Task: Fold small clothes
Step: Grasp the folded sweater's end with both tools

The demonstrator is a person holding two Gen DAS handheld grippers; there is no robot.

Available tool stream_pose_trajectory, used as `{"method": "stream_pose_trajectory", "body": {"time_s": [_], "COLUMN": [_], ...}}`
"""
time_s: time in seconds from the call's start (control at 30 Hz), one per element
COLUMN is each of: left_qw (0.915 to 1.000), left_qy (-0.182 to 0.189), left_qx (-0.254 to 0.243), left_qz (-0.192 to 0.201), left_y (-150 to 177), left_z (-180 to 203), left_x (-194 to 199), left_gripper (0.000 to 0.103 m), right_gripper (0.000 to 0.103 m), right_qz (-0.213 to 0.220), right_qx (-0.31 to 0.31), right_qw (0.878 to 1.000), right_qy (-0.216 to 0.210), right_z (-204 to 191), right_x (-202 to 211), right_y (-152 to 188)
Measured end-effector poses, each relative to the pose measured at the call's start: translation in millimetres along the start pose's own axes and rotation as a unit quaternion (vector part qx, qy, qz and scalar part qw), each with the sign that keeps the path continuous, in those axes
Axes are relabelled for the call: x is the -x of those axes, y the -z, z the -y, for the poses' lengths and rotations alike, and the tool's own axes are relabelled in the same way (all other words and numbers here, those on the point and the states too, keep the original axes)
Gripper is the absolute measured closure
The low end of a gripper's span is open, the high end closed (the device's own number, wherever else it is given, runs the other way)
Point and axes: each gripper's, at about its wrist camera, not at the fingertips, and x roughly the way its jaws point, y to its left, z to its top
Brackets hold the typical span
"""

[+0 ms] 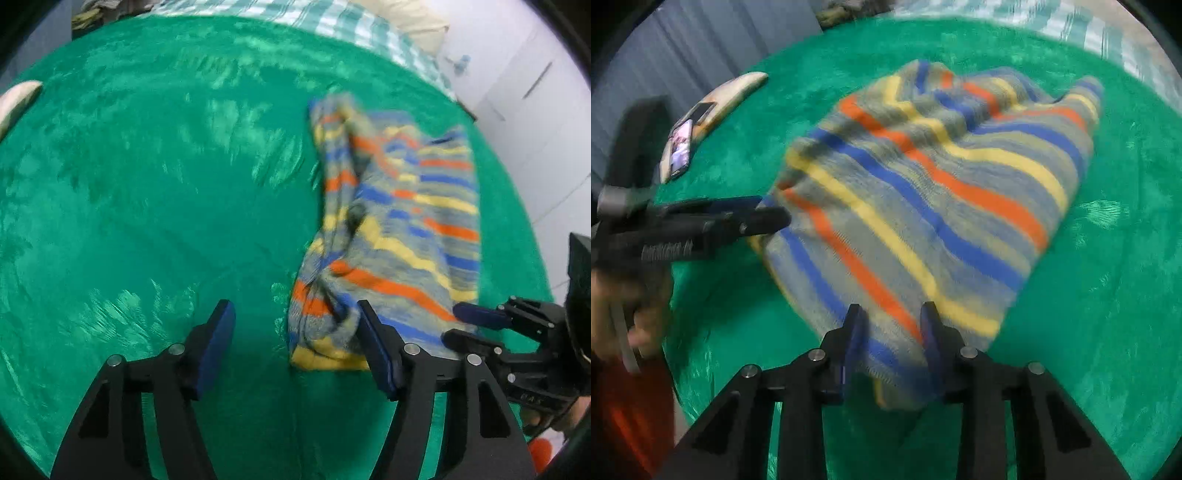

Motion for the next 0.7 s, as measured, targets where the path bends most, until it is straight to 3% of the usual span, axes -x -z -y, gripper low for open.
{"method": "stream_pose_trajectory", "body": {"time_s": [0.1, 0.2, 0.23, 0.3, 0.33, 0.4, 0.47, 0.53, 0.57, 0.6, 0.7], "left_qw": [0.9988, 0.9977, 0.9978, 0.9949, 0.9946, 0.9979, 0.9986, 0.9988, 0.9986, 0.9986, 0.9989], "left_qy": [0.028, 0.015, 0.001, -0.073, -0.08, -0.05, -0.044, -0.022, -0.008, 0.008, 0.043], "left_qx": [-0.02, -0.054, -0.061, -0.068, -0.061, -0.034, -0.03, -0.021, -0.017, -0.014, -0.018], "left_qz": [0.034, 0.039, 0.025, -0.017, -0.028, -0.021, 0.002, 0.038, 0.05, 0.051, -0.003], "left_y": [-29, -74, -89, -108, -108, -106, -101, -92, -86, -84, -82], "left_z": [7, 29, 33, 31, 26, 11, 4, -7, -13, -18, -12], "left_x": [14, -8, -27, -74, -85, -81, -56, -29, -20, -20, -49], "left_gripper": [0.016, 0.014, 0.014, 0.033, 0.033, 0.032, 0.032, 0.021, 0.012, 0.009, 0.009], "right_gripper": [0.07, 0.07, 0.07, 0.07, 0.069, 0.069, 0.069, 0.054, 0.034, 0.026, 0.026], "right_qz": [0.038, 0.091, 0.103, 0.111, 0.1, 0.051, 0.077, 0.111, 0.138, 0.162, 0.167], "right_qx": [-0.029, -0.041, -0.051, -0.069, -0.075, -0.105, -0.122, -0.149, -0.165, -0.179, -0.225], "right_qw": [0.999, 0.995, 0.993, 0.991, 0.991, 0.993, 0.989, 0.982, 0.976, 0.97, 0.96], "right_qy": [-0.006, 0.031, 0.036, 0.037, 0.04, 0.029, 0.015, 0.019, 0.016, 0.013, -0.017], "right_z": [8, 27, 37, 53, 61, 84, 86, 87, 88, 89, 99], "right_x": [27, 42, 41, 30, 17, -17, -5, 20, 35, 47, 48], "right_y": [-15, -47, -59, -74, -79, -78, -76, -68, -59, -50, -35]}}
